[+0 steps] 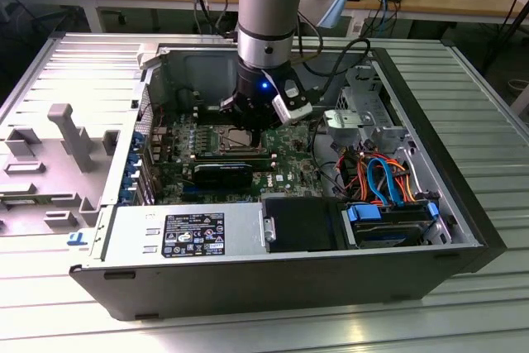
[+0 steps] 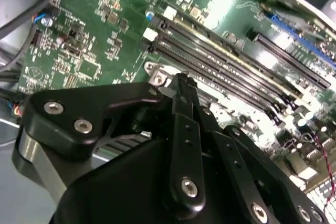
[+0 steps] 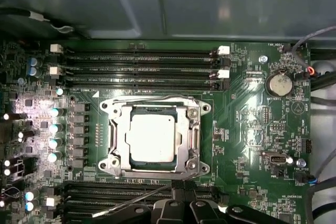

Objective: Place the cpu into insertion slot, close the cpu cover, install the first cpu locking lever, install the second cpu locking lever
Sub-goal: 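Install the second cpu locking lever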

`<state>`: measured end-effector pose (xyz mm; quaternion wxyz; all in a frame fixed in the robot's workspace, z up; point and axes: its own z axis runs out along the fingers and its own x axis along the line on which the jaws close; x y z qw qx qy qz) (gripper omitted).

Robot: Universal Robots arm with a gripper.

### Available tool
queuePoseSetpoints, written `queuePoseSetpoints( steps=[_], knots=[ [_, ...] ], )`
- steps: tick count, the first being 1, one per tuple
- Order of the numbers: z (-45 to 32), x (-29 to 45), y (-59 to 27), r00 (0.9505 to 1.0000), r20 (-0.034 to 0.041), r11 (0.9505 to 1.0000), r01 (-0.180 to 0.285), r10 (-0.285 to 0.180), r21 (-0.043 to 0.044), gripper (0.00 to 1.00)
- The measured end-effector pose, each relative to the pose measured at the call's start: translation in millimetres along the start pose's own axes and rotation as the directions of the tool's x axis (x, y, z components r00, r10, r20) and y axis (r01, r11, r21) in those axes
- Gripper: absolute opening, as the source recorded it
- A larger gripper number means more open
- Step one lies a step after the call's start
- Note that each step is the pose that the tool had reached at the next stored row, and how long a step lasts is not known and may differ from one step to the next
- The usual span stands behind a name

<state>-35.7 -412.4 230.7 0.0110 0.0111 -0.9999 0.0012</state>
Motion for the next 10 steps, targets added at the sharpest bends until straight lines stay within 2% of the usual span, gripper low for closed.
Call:
queuePoseSetpoints(
  steps=[4,5,6,7,8,10],
  knots=[
    [4.2,-0.3,-5.0,1.0000,-0.0001,1.0000,0.000,0.000,-0.0009,0.11],
    [9.9,1.5,-7.6,1.0000,-0.0001,1.0000,0.000,0.000,-0.0020,0.11],
    [11.3,5.7,-7.5,1.0000,-0.0001,1.0000,0.000,0.000,-0.0021,0.11],
    [14.6,22.4,-7.2,1.0000,-0.0001,1.0000,0.000,0.000,-0.0023,0.11],
    [15.1,27.5,-7.3,1.0000,0.0000,1.0000,0.000,0.000,-0.0028,0.11],
    [15.9,31.9,-7.2,1.0000,0.0001,1.0000,0.000,0.000,-0.0042,0.11]
  ],
)
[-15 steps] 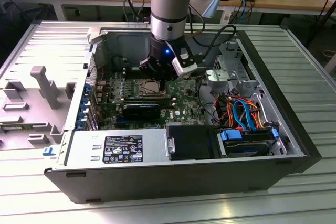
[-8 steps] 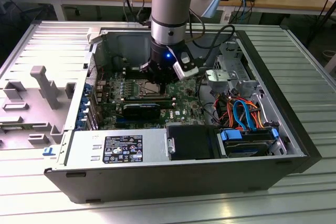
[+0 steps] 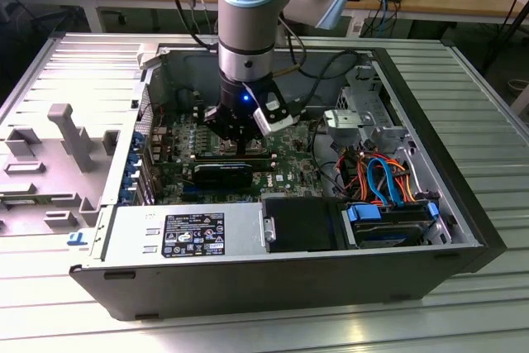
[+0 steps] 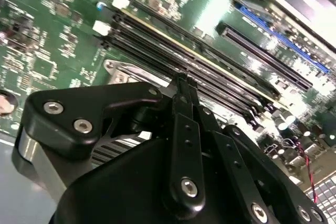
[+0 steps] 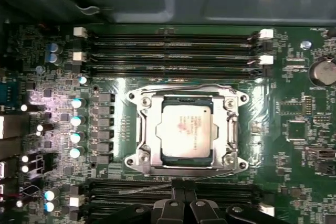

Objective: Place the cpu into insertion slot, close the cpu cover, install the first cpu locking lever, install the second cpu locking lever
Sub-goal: 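Install the second cpu locking lever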

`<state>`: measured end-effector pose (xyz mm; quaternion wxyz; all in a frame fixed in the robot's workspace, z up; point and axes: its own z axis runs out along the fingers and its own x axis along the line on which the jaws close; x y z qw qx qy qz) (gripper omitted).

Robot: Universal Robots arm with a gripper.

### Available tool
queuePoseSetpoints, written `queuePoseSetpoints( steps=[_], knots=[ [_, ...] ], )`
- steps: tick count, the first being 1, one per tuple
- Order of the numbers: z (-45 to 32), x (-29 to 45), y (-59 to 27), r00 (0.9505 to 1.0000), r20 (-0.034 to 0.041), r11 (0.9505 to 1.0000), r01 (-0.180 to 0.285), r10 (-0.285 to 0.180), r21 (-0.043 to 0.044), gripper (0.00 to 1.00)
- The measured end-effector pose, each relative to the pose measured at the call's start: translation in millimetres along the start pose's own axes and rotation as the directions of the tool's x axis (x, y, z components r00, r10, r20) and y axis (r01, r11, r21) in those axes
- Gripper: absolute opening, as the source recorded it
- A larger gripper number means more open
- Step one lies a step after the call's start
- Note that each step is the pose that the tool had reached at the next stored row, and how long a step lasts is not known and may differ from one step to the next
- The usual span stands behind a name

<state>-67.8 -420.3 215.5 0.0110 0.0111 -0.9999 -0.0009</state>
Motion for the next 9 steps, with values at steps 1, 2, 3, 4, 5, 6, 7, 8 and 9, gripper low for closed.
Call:
queuePoseSetpoints(
  steps=[1,2,3,4,5,6,7,8,9],
  knots=[
    [0.6,3.2,0.0,1.0000,0.0000,1.0000,0.000,0.000,-0.0015,0.11],
    [1.1,4.4,0.1,1.0000,0.0001,1.0000,0.000,0.000,-0.0019,0.11],
    [1.6,6.0,0.1,1.0000,0.0001,1.0000,0.000,0.000,-0.0024,0.11],
    [2.6,9.6,0.2,1.0000,0.0000,1.0000,0.000,0.000,-0.0029,0.11],
    [3.5,12.8,0.2,1.0000,-0.0001,1.0000,0.000,0.000,-0.0033,0.11],
    [4.0,14.8,0.2,1.0000,-0.0001,1.0000,0.000,0.000,-0.0035,0.11],
    [4.4,16.2,0.3,1.0000,0.0000,1.0000,0.000,0.000,-0.0036,0.11],
    [4.9,19.1,0.3,1.0000,0.0000,1.0000,0.000,0.000,-0.0037,0.11],
    [5.2,21.1,0.4,1.0000,0.0000,1.0000,0.000,0.000,-0.0038,0.11]
  ],
)
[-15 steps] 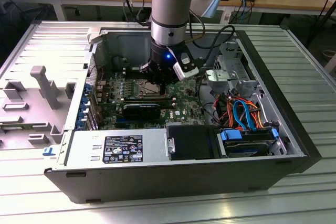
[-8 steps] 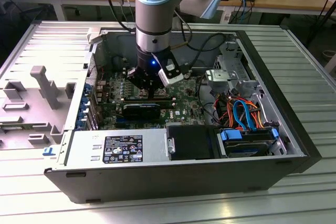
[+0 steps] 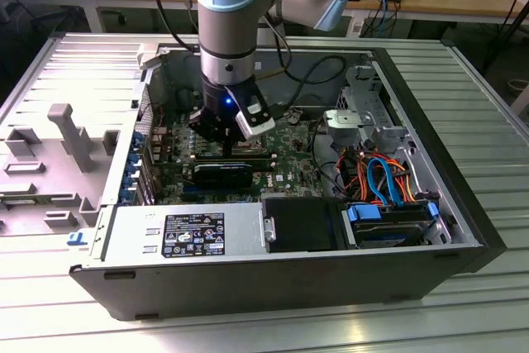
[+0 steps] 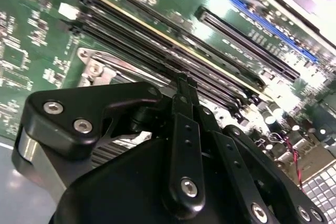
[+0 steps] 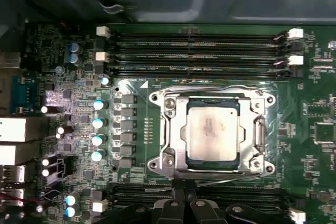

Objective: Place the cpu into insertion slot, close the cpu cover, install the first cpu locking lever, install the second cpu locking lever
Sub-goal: 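Install the second cpu locking lever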

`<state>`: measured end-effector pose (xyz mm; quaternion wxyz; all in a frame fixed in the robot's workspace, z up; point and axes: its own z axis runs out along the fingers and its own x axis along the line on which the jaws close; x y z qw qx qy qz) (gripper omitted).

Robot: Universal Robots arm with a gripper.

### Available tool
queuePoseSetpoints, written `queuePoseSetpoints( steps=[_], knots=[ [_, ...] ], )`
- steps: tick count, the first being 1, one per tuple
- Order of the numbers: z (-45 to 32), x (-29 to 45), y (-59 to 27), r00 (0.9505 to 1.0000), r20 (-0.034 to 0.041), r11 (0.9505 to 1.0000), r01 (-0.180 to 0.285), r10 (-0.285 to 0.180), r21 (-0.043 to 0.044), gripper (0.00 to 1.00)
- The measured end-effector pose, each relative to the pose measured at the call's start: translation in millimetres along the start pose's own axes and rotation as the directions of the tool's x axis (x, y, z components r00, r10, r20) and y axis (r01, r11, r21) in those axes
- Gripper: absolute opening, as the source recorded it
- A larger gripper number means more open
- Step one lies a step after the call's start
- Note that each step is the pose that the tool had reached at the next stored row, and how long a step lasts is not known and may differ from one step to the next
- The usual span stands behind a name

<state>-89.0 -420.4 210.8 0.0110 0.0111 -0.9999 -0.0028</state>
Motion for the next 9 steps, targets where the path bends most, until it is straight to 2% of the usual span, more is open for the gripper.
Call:
queuePoseSetpoints(
  steps=[3,6,7,8,9],
  knots=[
    [0.6,9.1,0.2,1.0000,0.0005,1.0000,0.000,0.000,-0.0039,0.11],
    [0.7,14.4,0.3,1.0000,0.0009,0.9999,0.001,-0.001,-0.0159,0.11],
    [0.7,15.4,-0.3,1.0000,0.0012,0.9995,0.003,-0.003,-0.0321,0.11],
    [0.7,15.8,-1.2,1.0000,0.0020,0.9984,0.004,-0.003,-0.0561,0.11],
    [0.8,16.0,-2.0,1.0000,0.0024,0.9973,0.004,-0.004,-0.0740,0.11]
  ],
)
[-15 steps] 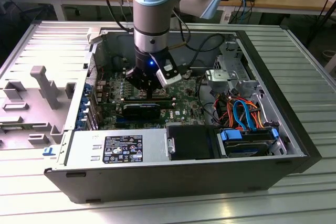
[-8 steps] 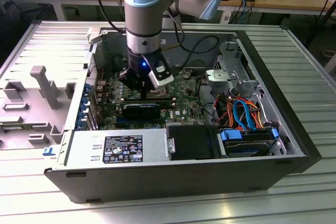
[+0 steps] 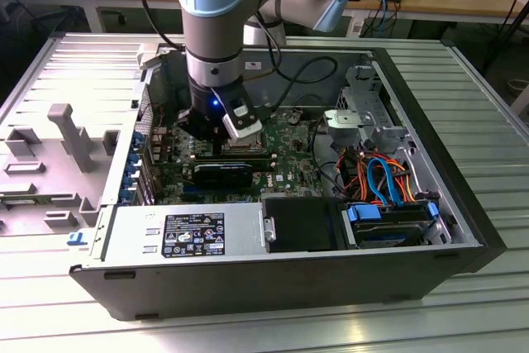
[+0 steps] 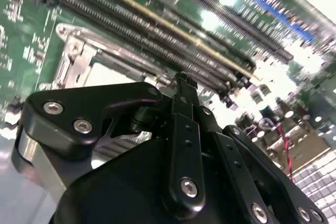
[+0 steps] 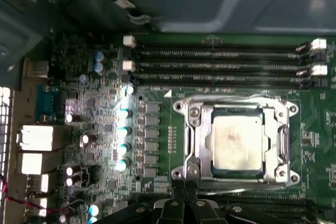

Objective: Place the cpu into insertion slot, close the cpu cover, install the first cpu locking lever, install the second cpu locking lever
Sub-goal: 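Install the second cpu locking lever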

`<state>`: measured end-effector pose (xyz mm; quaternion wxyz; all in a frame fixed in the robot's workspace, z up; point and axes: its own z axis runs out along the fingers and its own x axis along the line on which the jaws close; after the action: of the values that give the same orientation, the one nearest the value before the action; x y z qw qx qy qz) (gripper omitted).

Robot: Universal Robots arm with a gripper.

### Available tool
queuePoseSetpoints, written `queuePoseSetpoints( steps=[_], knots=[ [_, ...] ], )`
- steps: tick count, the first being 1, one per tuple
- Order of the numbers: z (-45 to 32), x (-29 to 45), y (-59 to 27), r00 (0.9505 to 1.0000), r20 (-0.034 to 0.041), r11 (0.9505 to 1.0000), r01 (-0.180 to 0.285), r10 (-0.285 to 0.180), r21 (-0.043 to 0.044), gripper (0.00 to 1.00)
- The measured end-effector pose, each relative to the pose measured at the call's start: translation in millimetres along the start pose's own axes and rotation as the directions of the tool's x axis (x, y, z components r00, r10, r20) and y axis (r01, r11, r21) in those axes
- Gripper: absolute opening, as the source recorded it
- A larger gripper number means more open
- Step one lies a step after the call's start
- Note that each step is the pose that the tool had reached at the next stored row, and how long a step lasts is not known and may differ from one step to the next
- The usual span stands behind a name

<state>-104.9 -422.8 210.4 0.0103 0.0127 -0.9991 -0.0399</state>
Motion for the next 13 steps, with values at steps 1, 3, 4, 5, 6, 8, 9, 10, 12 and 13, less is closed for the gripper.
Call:
queuePoseSetpoints(
  steps=[1,3,4,5,6,8,9,10,12,13],
  knots=[
    [-0.2,0.1,-1.8,1.0000,0.0005,0.9998,0.001,-0.001,-0.0201,0.11],
    [-0.5,0.5,-6.2,1.0000,0.0009,0.9994,0.001,-0.001,-0.0340,0.11],
    [-0.6,0.7,-8.2,1.0000,0.0010,0.9993,0.001,-0.001,-0.0384,0.11],
    [-0.8,0.8,-10.6,1.0000,0.0011,0.9991,0.001,-0.001,-0.0432,0.11],
    [-1.0,1.0,-13.1,1.0000,0.0012,0.9988,0.002,-0.002,-0.0480,0.11],
    [-1.5,1.1,-18.2,1.0000,0.0015,0.9981,0.003,-0.003,-0.0614,0.11],
    [-1.6,1.1,-19.5,1.0000,0.0016,0.9977,0.004,-0.004,-0.0677,0.11],
    [-1.7,1.2,-20.9,1.0000,0.0018,0.9970,0.005,-0.004,-0.0771,0.11],
    [-1.9,1.3,-23.7,1.0000,0.0023,0.9953,0.007,-0.006,-0.0966,0.11],
    [-2.0,1.3,-25.2,1.0000,0.0025,0.9943,0.008,-0.008,-0.1061,0.11]
  ],
)
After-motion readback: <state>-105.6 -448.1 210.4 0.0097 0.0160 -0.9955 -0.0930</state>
